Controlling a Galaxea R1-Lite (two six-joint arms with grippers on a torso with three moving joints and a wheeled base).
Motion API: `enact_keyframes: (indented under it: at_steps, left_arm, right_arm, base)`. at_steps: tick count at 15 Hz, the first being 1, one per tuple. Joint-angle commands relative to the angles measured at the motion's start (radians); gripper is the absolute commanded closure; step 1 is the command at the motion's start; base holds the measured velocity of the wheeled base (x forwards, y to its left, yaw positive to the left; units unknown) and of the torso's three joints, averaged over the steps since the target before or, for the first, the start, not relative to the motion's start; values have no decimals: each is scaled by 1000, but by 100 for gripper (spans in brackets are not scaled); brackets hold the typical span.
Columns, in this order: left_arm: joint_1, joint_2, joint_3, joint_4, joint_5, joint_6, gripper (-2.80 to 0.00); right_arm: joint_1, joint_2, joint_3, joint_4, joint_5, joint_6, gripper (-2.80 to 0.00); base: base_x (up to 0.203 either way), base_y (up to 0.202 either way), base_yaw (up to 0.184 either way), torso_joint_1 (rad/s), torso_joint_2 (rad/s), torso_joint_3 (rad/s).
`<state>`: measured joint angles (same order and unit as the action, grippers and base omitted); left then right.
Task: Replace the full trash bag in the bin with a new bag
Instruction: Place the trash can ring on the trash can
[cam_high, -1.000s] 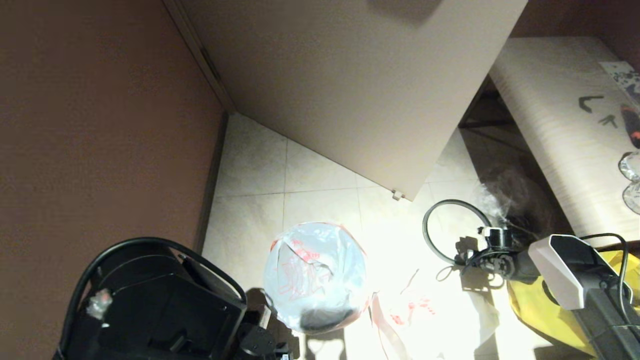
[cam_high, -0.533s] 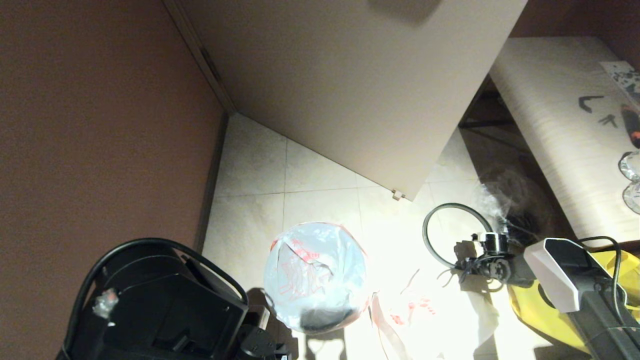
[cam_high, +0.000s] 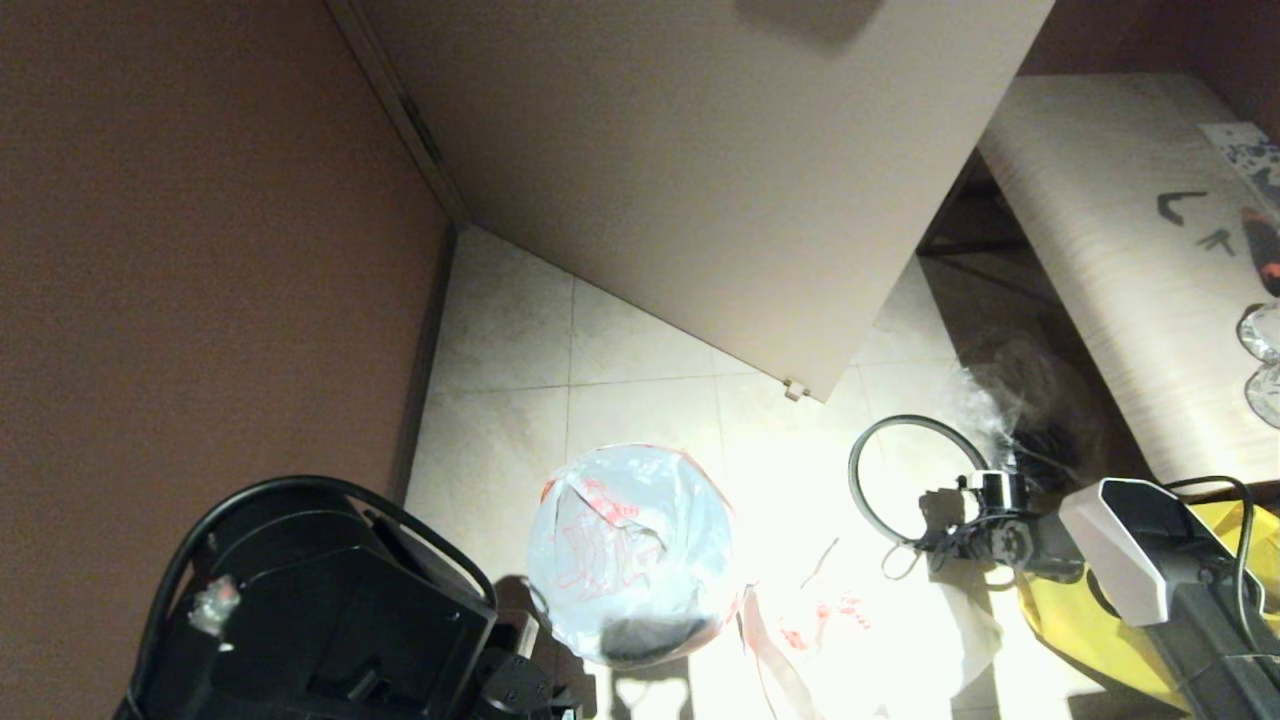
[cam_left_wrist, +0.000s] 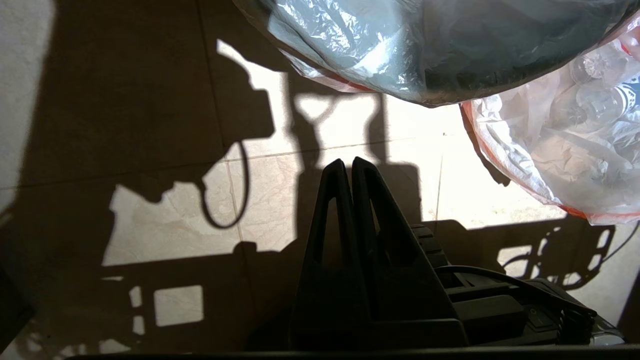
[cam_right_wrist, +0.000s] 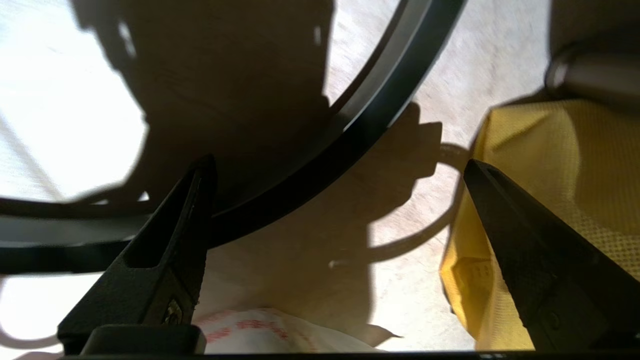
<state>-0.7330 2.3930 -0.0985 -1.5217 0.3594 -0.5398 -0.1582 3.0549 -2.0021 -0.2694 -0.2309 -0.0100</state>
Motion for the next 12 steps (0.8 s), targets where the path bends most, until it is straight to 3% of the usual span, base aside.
enact_keyframes:
  at_steps: [1, 4, 8, 12]
  left_arm:
    - [1, 2, -1, -8, 3, -3, 0]
    - [3, 3, -3, -8, 3, -2, 0]
    - [3, 2, -1, -8, 3, -2, 0]
    - [1, 1, 0, -8, 3, -2, 0]
  right_arm:
    - [-17, 1, 6, -1, 2, 0, -280]
    - [-24, 1, 23, 6, 31, 8, -280]
    - [-12, 2, 29, 64, 230, 143, -280]
    - [-12, 2, 29, 130, 254, 168, -280]
  base:
    - [0, 0, 0, 0, 0, 0]
    - [0, 0, 0, 0, 0, 0]
    - [0, 0, 0, 0, 0, 0]
    - [0, 0, 0, 0, 0, 0]
